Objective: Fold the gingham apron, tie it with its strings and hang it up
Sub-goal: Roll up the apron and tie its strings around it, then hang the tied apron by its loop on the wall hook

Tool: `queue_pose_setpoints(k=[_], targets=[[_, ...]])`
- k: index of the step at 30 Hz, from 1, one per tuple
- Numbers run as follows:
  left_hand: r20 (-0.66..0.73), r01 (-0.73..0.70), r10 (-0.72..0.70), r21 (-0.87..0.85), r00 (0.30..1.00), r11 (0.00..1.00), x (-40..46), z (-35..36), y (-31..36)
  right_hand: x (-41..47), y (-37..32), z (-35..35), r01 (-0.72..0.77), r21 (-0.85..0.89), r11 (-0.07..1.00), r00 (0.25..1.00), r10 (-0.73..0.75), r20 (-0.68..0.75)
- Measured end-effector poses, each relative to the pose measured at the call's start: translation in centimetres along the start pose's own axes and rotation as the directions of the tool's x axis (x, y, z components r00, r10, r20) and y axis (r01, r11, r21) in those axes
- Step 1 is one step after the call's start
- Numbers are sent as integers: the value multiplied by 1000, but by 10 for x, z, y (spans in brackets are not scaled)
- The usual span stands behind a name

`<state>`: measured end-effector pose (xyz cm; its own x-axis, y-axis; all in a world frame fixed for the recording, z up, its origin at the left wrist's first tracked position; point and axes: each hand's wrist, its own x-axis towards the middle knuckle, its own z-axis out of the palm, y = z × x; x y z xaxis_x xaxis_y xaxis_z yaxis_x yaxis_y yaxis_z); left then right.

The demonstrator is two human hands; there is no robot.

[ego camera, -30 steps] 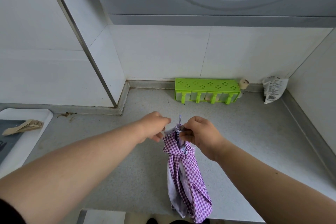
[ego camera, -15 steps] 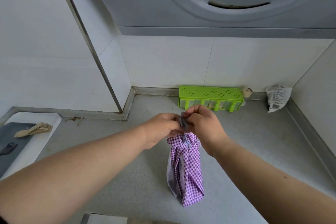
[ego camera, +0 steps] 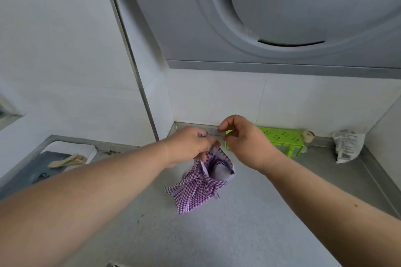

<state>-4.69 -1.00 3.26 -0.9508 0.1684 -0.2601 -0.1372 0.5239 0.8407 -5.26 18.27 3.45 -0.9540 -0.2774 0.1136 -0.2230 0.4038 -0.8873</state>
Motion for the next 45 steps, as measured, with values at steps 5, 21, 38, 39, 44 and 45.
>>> queue_pose_setpoints(k=[5,21,38,39,44,45], targets=[[79,-1,-3,55,997,998,-30,-41,33,7,-15,7,52,-28,998,977,-45,209],[22,-140,140,296,990,945,-101,-165,79,28,-152,55,284,-312,907,958,-254,135],[-278,-255,271,92,922,963,-150,-239,99,60,-274,51,429,-252,867,900,-387,199],[-303,-259,276,97,912,961,-152,-240,102,62,-280,51,444,-253,860,892,-399,210],[-423,-303,313,92,851,949,-167,-255,116,75,-307,52,496,-238,835,865,-451,222],[-441,-316,318,80,839,945,-169,-259,117,78,-311,53,505,-244,828,860,-458,225]])
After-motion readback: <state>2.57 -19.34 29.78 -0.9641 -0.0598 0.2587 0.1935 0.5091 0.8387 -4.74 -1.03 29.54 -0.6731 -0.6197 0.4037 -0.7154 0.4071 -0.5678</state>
